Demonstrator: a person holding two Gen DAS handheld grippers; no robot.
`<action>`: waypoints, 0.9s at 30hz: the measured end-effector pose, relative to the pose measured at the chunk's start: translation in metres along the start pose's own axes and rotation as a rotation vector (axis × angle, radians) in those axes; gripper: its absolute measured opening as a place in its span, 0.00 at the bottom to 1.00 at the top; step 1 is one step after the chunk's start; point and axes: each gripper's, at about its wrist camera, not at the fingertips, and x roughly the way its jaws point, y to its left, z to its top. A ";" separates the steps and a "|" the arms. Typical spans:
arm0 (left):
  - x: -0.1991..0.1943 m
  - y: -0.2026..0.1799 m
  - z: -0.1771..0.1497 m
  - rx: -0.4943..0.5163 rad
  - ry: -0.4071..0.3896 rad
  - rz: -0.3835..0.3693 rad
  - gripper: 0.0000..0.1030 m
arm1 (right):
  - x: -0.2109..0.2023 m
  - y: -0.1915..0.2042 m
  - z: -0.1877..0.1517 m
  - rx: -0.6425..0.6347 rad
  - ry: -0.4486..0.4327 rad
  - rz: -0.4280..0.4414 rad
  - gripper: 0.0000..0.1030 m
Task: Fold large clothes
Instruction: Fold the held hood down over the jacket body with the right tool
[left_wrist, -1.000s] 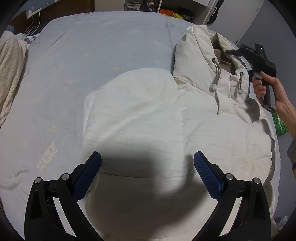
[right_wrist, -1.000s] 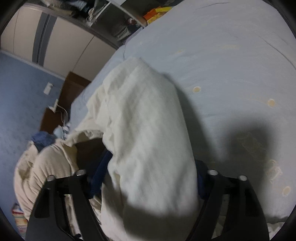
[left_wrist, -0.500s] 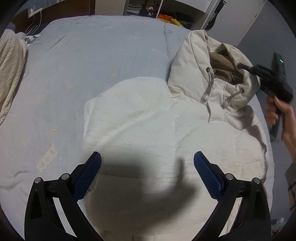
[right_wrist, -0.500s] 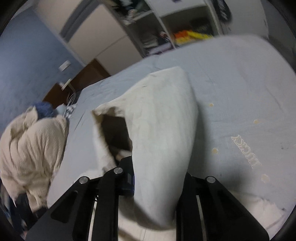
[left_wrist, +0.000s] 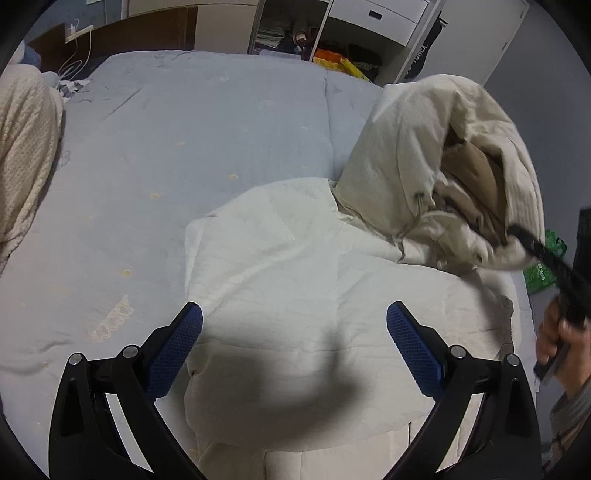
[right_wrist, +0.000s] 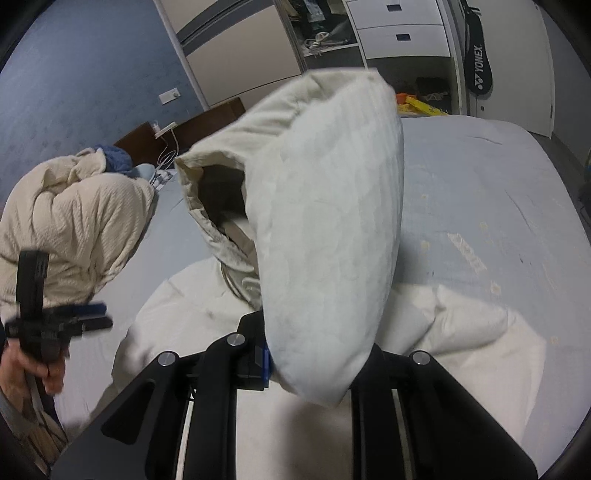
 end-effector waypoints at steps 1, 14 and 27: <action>-0.001 0.001 0.000 -0.003 -0.001 0.000 0.93 | -0.004 0.003 -0.006 -0.003 -0.002 -0.002 0.15; -0.035 0.017 0.006 -0.081 -0.121 -0.085 0.93 | -0.034 0.016 -0.084 -0.067 0.025 -0.048 0.15; -0.036 -0.050 0.000 0.117 -0.172 -0.301 0.93 | -0.039 0.032 -0.109 -0.184 0.054 -0.095 0.15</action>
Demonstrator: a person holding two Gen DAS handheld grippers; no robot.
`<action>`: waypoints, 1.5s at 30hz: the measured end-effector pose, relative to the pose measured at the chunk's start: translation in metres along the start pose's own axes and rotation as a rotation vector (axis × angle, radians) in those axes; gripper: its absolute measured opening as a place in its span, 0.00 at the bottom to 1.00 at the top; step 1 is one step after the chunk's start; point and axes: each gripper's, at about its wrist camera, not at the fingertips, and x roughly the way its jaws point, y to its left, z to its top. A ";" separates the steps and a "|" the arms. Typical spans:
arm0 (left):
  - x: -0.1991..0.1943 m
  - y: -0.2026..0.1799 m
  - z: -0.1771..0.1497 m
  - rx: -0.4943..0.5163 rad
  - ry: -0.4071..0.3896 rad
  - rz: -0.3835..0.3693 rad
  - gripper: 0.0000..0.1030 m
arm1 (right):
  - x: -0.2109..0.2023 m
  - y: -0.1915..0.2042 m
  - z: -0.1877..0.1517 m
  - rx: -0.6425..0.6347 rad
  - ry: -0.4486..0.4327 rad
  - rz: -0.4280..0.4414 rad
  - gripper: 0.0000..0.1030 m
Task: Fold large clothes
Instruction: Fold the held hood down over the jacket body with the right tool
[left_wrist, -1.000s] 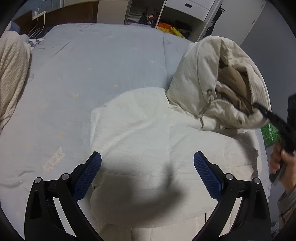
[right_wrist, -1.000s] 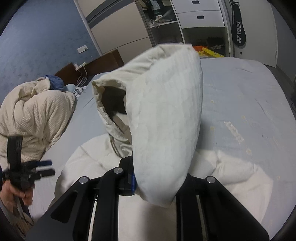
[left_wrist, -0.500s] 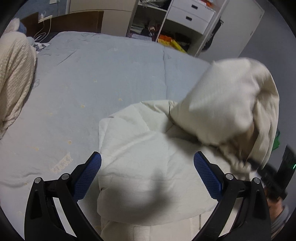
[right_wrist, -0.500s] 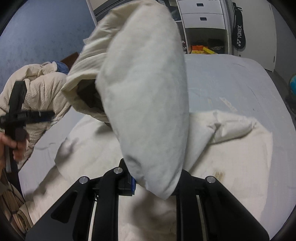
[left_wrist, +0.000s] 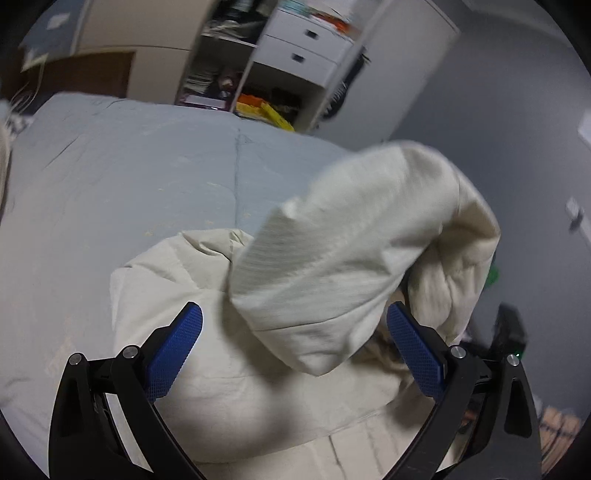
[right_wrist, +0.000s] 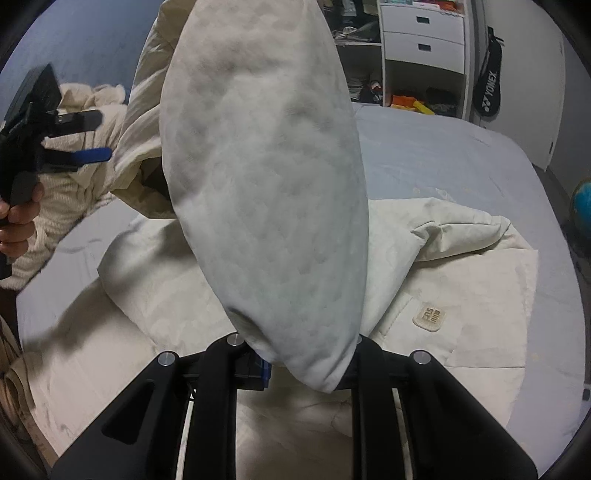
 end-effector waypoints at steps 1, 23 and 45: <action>0.004 -0.002 -0.002 0.006 0.009 -0.003 0.91 | 0.000 0.001 -0.001 -0.003 0.002 -0.002 0.15; 0.011 0.005 -0.034 0.074 0.172 0.007 0.18 | -0.075 -0.003 -0.008 0.202 0.001 0.048 0.60; 0.017 0.014 -0.094 0.131 0.305 0.021 0.13 | 0.016 -0.044 -0.078 1.383 0.088 0.782 0.73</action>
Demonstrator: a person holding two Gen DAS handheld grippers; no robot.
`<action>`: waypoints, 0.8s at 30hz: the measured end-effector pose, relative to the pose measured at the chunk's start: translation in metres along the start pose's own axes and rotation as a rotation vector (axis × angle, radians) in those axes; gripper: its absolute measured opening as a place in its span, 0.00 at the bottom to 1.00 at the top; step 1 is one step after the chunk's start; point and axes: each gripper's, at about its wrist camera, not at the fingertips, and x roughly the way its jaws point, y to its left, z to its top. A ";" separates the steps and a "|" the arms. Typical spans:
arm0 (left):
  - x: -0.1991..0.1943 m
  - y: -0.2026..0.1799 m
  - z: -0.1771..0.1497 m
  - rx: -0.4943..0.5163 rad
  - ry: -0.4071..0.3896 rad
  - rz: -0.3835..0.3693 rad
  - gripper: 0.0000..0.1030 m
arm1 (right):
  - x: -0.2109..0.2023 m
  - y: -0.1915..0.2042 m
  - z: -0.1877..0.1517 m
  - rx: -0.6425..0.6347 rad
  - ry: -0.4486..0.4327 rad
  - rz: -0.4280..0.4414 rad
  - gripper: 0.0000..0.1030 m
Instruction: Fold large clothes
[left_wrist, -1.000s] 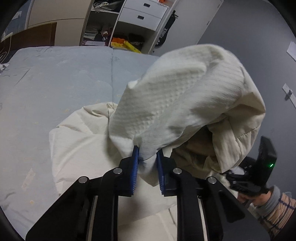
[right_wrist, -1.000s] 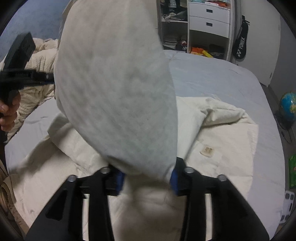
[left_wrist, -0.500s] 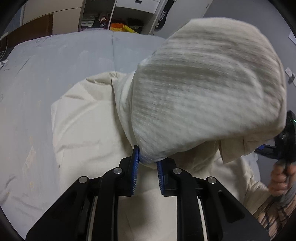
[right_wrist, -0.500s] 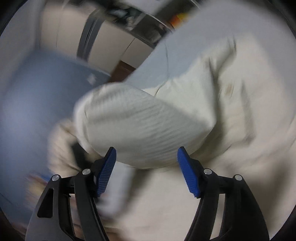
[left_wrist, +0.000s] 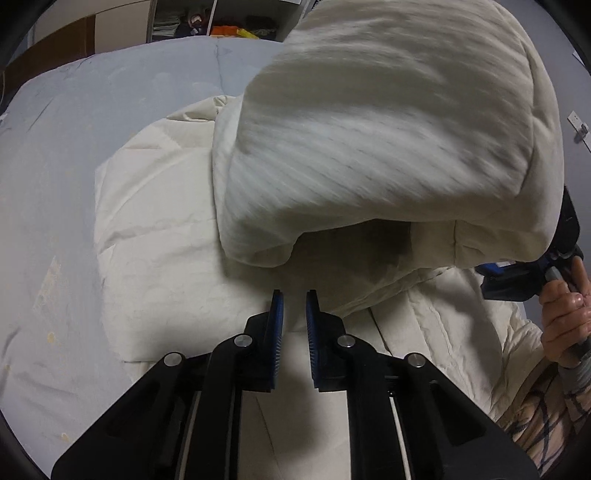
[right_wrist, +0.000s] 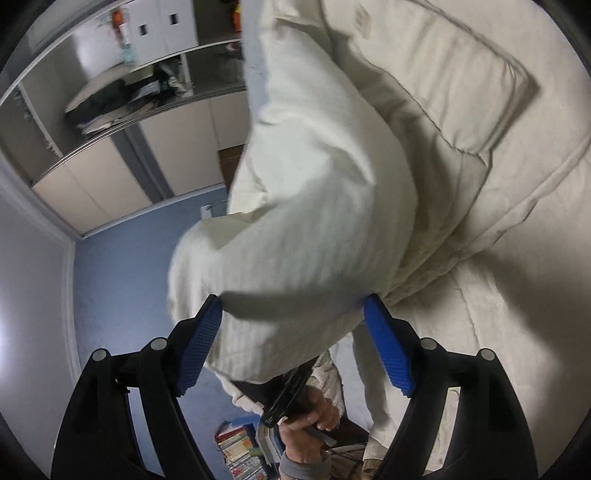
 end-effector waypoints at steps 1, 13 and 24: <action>-0.002 0.001 0.001 -0.007 0.000 -0.002 0.13 | 0.001 0.000 0.001 0.001 -0.003 -0.009 0.73; -0.084 0.006 0.012 -0.057 -0.179 -0.149 0.77 | 0.012 0.028 0.001 -0.253 -0.074 -0.186 0.16; -0.054 -0.004 0.040 -0.264 -0.122 -0.352 0.77 | 0.032 0.064 -0.024 -0.589 -0.078 -0.491 0.14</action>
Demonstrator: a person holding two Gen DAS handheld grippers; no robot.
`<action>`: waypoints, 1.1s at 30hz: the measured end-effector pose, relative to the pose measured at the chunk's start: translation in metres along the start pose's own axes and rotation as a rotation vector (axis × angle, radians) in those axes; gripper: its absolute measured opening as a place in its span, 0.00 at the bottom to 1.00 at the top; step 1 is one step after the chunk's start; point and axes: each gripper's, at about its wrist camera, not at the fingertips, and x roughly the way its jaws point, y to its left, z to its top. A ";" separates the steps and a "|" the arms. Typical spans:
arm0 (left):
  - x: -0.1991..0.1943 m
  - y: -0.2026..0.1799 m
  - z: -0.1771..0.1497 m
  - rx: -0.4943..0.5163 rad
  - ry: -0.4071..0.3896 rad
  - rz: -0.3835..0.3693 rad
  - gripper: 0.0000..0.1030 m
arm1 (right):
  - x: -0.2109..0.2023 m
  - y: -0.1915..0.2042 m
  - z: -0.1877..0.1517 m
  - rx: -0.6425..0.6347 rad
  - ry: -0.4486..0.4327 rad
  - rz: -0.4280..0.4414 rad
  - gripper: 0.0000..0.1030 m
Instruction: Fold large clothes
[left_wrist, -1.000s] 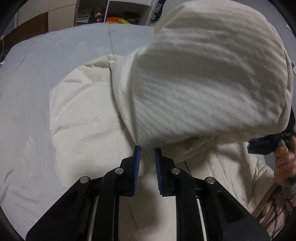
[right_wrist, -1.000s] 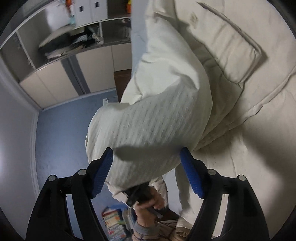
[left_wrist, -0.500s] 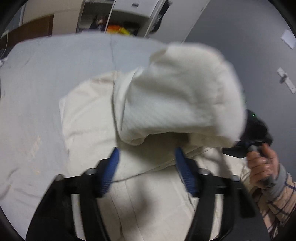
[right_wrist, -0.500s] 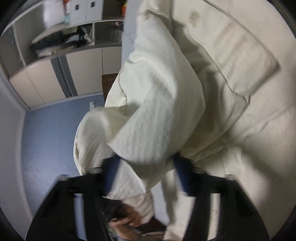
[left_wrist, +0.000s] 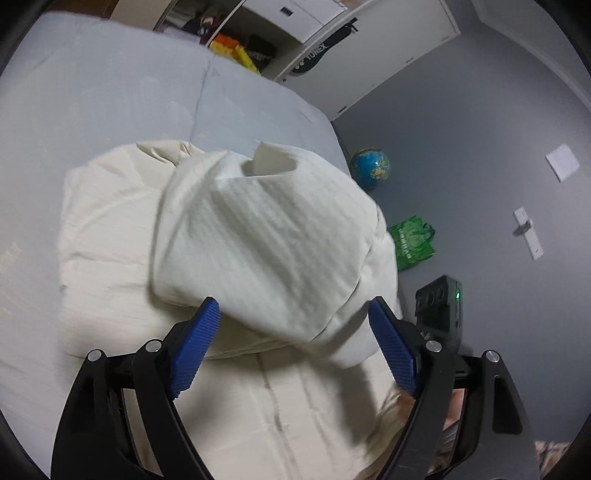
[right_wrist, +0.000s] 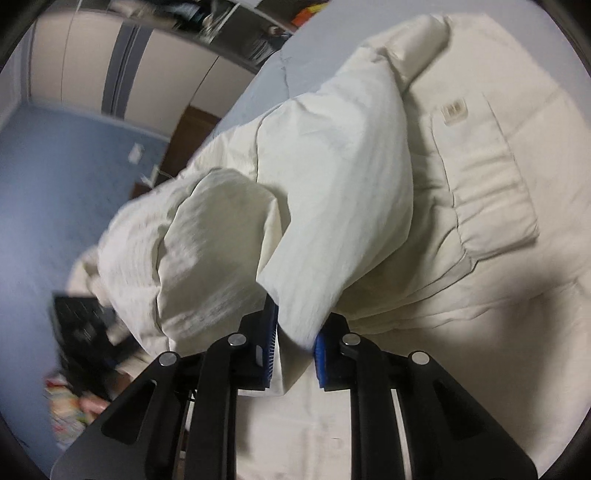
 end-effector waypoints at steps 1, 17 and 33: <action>0.003 -0.001 0.001 -0.012 0.000 -0.008 0.77 | 0.000 0.004 0.000 -0.030 0.000 -0.024 0.14; -0.004 -0.040 -0.010 0.134 -0.095 0.018 0.15 | -0.048 0.033 0.003 -0.229 -0.225 -0.072 0.09; 0.059 -0.031 -0.069 0.300 0.164 0.252 0.19 | -0.022 0.011 -0.011 -0.284 -0.068 -0.367 0.08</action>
